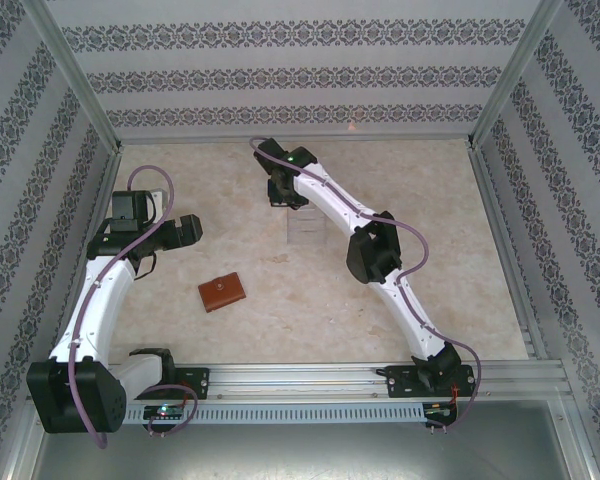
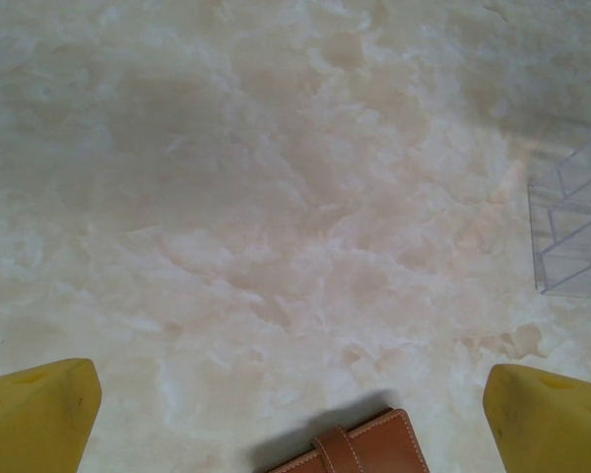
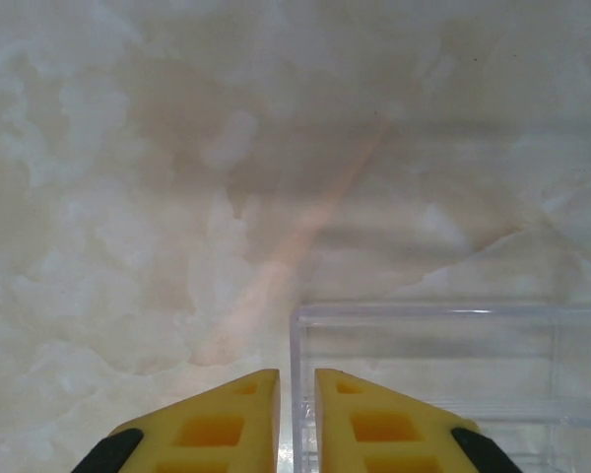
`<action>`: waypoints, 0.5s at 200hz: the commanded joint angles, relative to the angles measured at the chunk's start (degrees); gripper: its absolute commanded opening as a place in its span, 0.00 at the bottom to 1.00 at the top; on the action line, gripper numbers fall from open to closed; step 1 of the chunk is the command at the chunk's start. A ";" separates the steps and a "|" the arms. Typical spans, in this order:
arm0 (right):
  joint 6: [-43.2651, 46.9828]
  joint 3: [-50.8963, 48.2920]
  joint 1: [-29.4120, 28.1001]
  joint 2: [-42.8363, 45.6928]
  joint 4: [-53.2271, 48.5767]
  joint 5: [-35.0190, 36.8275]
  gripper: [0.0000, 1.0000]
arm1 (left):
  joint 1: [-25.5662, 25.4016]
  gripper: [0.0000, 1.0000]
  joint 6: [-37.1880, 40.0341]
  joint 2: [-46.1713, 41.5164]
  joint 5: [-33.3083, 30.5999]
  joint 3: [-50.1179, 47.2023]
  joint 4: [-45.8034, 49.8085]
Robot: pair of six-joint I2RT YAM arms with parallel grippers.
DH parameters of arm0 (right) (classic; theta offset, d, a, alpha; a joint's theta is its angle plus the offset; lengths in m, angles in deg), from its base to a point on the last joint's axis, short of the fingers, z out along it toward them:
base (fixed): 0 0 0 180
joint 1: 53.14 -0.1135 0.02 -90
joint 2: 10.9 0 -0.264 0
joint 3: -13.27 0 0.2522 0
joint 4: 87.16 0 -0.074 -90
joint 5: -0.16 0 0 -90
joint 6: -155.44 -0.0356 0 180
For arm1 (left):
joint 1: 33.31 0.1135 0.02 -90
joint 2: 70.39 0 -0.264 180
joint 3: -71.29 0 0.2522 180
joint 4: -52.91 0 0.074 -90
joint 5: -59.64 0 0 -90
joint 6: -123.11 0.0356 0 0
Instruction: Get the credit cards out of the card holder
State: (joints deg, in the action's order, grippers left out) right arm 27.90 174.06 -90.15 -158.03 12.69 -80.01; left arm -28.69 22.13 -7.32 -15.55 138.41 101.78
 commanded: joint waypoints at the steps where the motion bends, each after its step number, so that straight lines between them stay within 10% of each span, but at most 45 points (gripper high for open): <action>1: 1.14 1.54 0.56 5.15 -1.34 1.34 0.19 | 0.69 1.00 -1.04 0.36 0.17 -0.45 -1.46; 100: 6.86 -16.44 1.52 23.47 0.38 -0.56 0.20 | 0.09 1.00 -3.12 4.07 -0.31 0.69 1.17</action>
State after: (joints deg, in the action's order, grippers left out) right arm 32.66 164.07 -89.71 -140.04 12.34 -80.34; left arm -28.69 20.84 -4.63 -15.57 138.41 101.82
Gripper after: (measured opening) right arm 0.200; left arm 0.999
